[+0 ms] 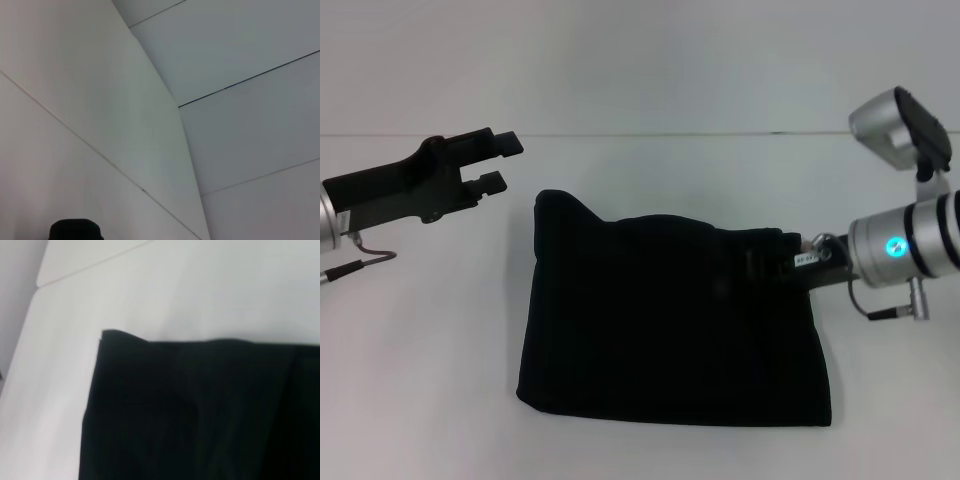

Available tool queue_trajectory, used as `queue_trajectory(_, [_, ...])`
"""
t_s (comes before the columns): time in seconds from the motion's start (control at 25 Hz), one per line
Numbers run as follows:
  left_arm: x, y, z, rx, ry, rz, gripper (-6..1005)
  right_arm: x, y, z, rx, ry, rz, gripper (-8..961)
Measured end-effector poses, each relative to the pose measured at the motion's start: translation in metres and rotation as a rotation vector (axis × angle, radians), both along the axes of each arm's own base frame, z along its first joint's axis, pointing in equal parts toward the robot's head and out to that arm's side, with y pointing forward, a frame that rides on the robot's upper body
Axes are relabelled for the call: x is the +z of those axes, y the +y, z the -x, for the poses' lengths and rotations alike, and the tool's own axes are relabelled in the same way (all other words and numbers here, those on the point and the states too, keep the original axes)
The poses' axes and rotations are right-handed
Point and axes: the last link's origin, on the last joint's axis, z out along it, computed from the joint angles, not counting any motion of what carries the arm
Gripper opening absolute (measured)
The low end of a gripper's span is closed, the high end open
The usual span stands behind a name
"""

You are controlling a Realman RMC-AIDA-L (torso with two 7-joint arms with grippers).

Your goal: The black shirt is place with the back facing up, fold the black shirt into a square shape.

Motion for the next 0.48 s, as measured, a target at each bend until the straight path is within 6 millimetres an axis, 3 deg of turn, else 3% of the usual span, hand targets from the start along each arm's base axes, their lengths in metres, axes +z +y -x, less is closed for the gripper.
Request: queue_trajectory(0.48, [0.004, 0.001, -0.001, -0.007, -0.013, -0.021, 701, 0.061, 0.013, 0.027, 0.036, -0.093, -0.017, 27])
